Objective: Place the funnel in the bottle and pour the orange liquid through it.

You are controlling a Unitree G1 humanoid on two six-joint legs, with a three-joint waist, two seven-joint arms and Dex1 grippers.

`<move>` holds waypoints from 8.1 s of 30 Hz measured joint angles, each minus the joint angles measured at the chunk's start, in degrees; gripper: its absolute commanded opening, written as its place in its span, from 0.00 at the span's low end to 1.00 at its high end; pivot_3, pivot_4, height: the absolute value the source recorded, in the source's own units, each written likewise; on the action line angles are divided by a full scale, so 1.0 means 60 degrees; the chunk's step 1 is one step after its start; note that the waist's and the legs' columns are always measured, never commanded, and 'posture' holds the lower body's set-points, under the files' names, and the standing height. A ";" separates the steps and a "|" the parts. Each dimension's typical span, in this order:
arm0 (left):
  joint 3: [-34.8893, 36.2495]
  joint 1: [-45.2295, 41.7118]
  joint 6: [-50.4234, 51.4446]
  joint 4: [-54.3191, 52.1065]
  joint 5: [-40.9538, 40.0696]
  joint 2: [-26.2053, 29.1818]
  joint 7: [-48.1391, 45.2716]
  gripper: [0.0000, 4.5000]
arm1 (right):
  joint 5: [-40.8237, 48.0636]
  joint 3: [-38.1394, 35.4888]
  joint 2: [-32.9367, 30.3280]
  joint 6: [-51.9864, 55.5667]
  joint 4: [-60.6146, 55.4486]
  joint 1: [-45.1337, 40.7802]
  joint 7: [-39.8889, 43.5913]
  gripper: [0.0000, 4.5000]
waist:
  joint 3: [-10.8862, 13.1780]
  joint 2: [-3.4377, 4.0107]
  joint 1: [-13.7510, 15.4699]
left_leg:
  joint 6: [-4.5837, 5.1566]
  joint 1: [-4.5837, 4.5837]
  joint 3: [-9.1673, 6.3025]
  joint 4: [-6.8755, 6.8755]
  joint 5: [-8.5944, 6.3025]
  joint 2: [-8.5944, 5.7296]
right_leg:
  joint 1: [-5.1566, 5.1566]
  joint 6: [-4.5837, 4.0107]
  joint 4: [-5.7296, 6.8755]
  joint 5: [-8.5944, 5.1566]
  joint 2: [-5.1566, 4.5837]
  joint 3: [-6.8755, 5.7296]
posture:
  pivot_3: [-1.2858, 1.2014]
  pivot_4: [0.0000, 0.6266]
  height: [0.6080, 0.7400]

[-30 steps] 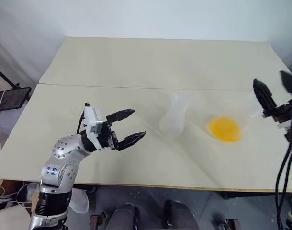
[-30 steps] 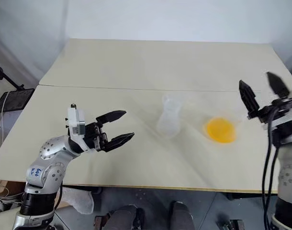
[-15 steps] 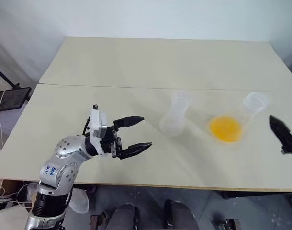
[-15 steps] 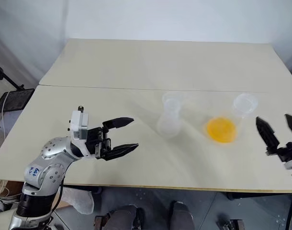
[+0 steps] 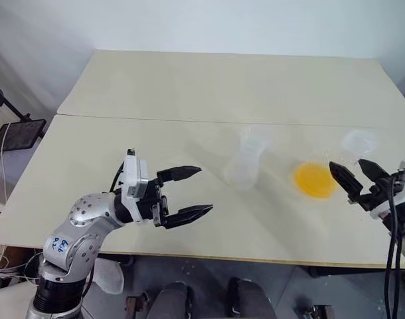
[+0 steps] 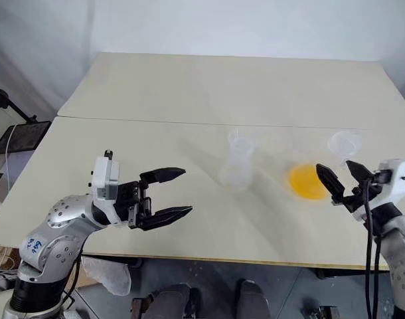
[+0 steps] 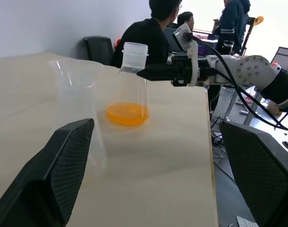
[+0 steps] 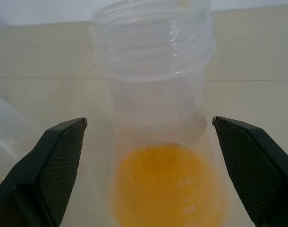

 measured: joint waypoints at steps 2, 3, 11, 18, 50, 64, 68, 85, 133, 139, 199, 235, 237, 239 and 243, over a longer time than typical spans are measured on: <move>0.0051 0.0018 0.0003 -0.0076 -0.0055 0.0034 0.0029 1.00 | -0.0207 0.0079 0.0076 -0.0209 0.0294 -0.0273 -0.0007 0.99 | 0.0000 0.0002 0.0015 | 0.0000 0.0000 -0.0005 -0.0001 0.0000 -0.0004 | -0.0002 0.0000 0.0007 0.0000 0.0005 -0.0005 | 0.52 0.24 1.00; 0.0083 0.0020 0.0003 -0.0078 -0.0059 0.0049 0.0038 1.00 | -0.0322 0.0152 0.0117 -0.0319 0.0398 -0.0424 -0.0009 0.99 | 0.0000 0.0001 0.0010 | 0.0000 -0.0001 -0.0005 0.0000 0.0000 -0.0004 | -0.0002 0.0000 0.0008 0.0000 0.0005 -0.0007 | 0.52 0.24 1.00; 0.0106 0.0014 -0.0006 -0.0075 -0.0060 0.0056 0.0120 1.00 | -0.0849 0.0426 0.0424 -0.0947 0.1072 -0.1288 0.0005 0.99 | 0.0001 0.0002 0.0005 | -0.0001 -0.0003 -0.0010 0.0003 0.0001 -0.0008 | -0.0003 0.0001 0.0016 0.0000 0.0021 -0.0021 | 0.52 0.24 1.00; 0.0106 0.0001 -0.0073 -0.0067 -0.0056 0.0053 0.0138 1.00 | -0.1046 0.0518 0.0701 -0.1265 0.1278 -0.1543 0.0044 0.86 | 0.0001 0.0002 -0.0002 | -0.0001 -0.0003 -0.0010 0.0003 0.0001 -0.0008 | -0.0003 0.0001 0.0017 0.0000 0.0023 -0.0023 | 0.52 0.24 1.00; -0.0044 -0.0981 -0.1469 0.2043 0.0895 -0.0470 -0.0159 1.00 | -0.9285 0.5962 -0.1845 -0.2864 -0.0562 -0.3861 -0.1120 0.56 | 0.0012 0.0013 -0.0023 | -0.0004 -0.0025 -0.0016 0.0014 0.0005 -0.0036 | -0.0024 0.0008 0.0037 0.0003 0.0010 -0.0117 | 0.52 0.24 1.00; -0.0134 -0.0979 -0.1711 0.2147 0.1101 -0.0719 -0.0192 1.00 | -1.2612 0.6059 -0.1773 -0.4600 -0.0262 -0.3832 -0.1777 0.56 | 0.0012 0.0012 -0.0034 | -0.0007 -0.0025 -0.0018 0.0018 0.0008 -0.0029 | -0.0021 0.0008 0.0037 0.0004 0.0016 -0.0120 | 0.52 0.24 1.00; -0.0148 -0.0980 -0.1713 0.2153 0.1137 -0.0739 -0.0192 1.00 | -1.3131 0.6084 -0.1611 -0.4858 -0.0107 -0.3993 -0.1787 0.56 | 0.0012 0.0012 -0.0033 | -0.0008 -0.0025 -0.0019 0.0019 0.0008 -0.0027 | -0.0021 0.0008 0.0036 0.0003 0.0017 -0.0120 | 0.52 0.24 1.00; -0.0179 -0.0980 -0.1715 0.2154 0.1229 -0.0859 -0.0154 1.00 | -1.4973 0.6284 -0.1486 -0.5894 0.0354 -0.4469 -0.1945 0.56 | 0.0012 0.0012 -0.0044 | -0.0009 -0.0026 -0.0020 0.0020 0.0009 -0.0025 | -0.0020 0.0008 0.0037 0.0003 0.0020 -0.0120 | 0.52 0.24 1.00; -0.0283 -0.1023 -0.1979 0.2211 0.1407 -0.1312 -0.0131 1.00 | -1.6515 0.6280 -0.1668 -0.6622 0.0682 -0.4506 -0.2363 0.56 | 0.0012 0.0012 -0.0059 | -0.0010 -0.0025 -0.0020 0.0020 0.0009 -0.0023 | -0.0020 0.0008 0.0039 0.0003 0.0023 -0.0119 | 0.52 0.24 1.00; -0.0304 -0.1024 -0.2025 0.2371 0.1411 -0.1325 -0.0092 1.00 | -1.6659 0.6278 -0.1687 -0.6628 0.0699 -0.4506 -0.2529 0.56 | 0.0012 0.0012 -0.0060 | -0.0010 -0.0025 -0.0020 0.0021 0.0009 -0.0023 | -0.0020 0.0008 0.0039 0.0004 0.0023 -0.0119 | 0.52 0.24 1.00; -0.0416 -0.1086 -0.2442 0.2541 0.1432 -0.1487 0.0026 1.00 | -1.6957 0.6214 -0.2109 -0.7024 0.0990 -0.4849 -0.3054 0.56 | 0.0012 0.0012 -0.0113 | -0.0012 -0.0024 -0.0020 0.0021 0.0010 -0.0020 | -0.0020 0.0008 0.0043 0.0003 0.0024 -0.0119 | 0.52 0.24 1.00; -0.0410 -0.1085 -0.2678 0.2546 0.1512 -0.1590 0.0118 1.00 | -1.3904 0.5774 -0.0893 -0.6461 0.0619 -0.4542 -0.1739 0.56 | 0.0012 0.0011 -0.0113 | -0.0011 -0.0025 -0.0025 0.0026 0.0010 -0.0017 | -0.0016 0.0008 0.0049 0.0004 0.0024 -0.0126 | 0.52 0.24 1.00; -0.0402 -0.1084 -0.2678 0.2548 0.1521 -0.1524 0.0116 1.00 | -1.3073 0.5376 -0.0482 -0.5851 0.0325 -0.4441 -0.1357 0.56 | 0.0012 0.0011 -0.0107 | -0.0011 -0.0026 -0.0025 0.0028 0.0010 -0.0017 | -0.0016 0.0008 0.0049 0.0004 0.0024 -0.0126 | 0.52 0.24 1.00; -0.0396 -0.1084 -0.2678 0.2550 0.1521 -0.1478 0.0111 1.00 | -1.2328 0.4737 -0.0152 -0.5063 0.0041 -0.4436 -0.1112 0.56 | 0.0012 0.0012 -0.0082 | -0.0011 -0.0025 -0.0029 0.0030 0.0010 -0.0017 | -0.0014 0.0008 0.0053 0.0004 0.0023 -0.0127 | 0.52 0.24 1.00; -0.0373 -0.1083 -0.2677 0.2571 0.1522 -0.1383 0.0036 1.00 | -1.0583 0.3068 0.0285 -0.3319 -0.0339 -0.4099 -0.0676 0.56 | 0.0010 0.0009 0.0012 | -0.0011 -0.0024 -0.0041 0.0030 0.0010 -0.0021 | -0.0008 0.0008 0.0057 0.0004 0.0019 -0.0126 | 0.52 0.24 1.00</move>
